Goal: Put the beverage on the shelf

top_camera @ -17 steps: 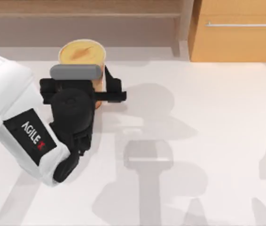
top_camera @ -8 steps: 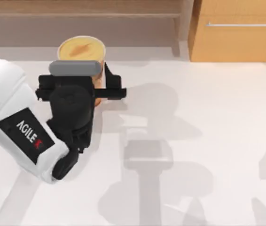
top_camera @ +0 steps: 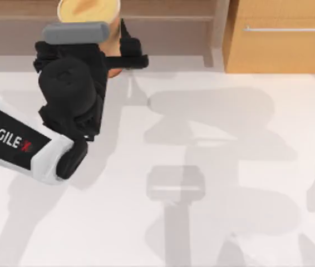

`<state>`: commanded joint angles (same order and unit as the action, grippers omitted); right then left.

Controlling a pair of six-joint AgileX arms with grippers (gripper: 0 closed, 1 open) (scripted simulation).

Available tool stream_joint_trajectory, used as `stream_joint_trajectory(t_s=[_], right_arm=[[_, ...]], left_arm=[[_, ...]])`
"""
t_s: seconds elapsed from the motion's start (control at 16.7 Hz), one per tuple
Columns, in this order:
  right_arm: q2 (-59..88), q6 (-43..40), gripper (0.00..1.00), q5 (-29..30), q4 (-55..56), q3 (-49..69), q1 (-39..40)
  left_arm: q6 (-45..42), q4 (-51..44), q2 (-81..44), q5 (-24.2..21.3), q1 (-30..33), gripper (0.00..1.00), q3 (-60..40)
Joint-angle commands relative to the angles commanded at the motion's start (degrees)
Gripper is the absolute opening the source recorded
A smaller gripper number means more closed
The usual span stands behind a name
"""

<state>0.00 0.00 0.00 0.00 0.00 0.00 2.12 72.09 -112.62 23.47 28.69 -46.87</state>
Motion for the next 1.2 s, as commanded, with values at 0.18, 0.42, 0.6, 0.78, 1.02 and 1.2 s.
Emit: stream_joint_trajectory(t_s=[0.18,0.42,0.6,0.78,1.02,1.2], right_arm=[[0.0,0.0,1.00,0.0,0.0,0.0,0.0],[0.0,0.0,1.00,0.0,0.0,0.0,0.0],[0.0,0.0,1.00,0.0,0.0,0.0,0.0],[0.0,0.0,1.00,0.0,0.0,0.0,0.0],[0.0,0.0,1.00,0.0,0.0,0.0,0.0],[0.0,0.0,1.00,0.0,0.0,0.0,0.0]], left_arm=[[-0.7,-5.0,5.0,-4.9,-4.3,0.00,-4.1],[-1.7,-15.7,8.0,-12.9,-13.4,0.00,-10.1],[-2.4,-25.0,8.5,-19.4,-21.2,0.00,-14.8],[-3.0,-34.2,8.4,-25.7,-28.7,0.00,-19.5],[-3.5,-44.3,8.3,-32.8,-36.4,0.00,-24.9],[-3.8,-48.8,8.6,-36.3,-39.5,0.00,-27.8]])
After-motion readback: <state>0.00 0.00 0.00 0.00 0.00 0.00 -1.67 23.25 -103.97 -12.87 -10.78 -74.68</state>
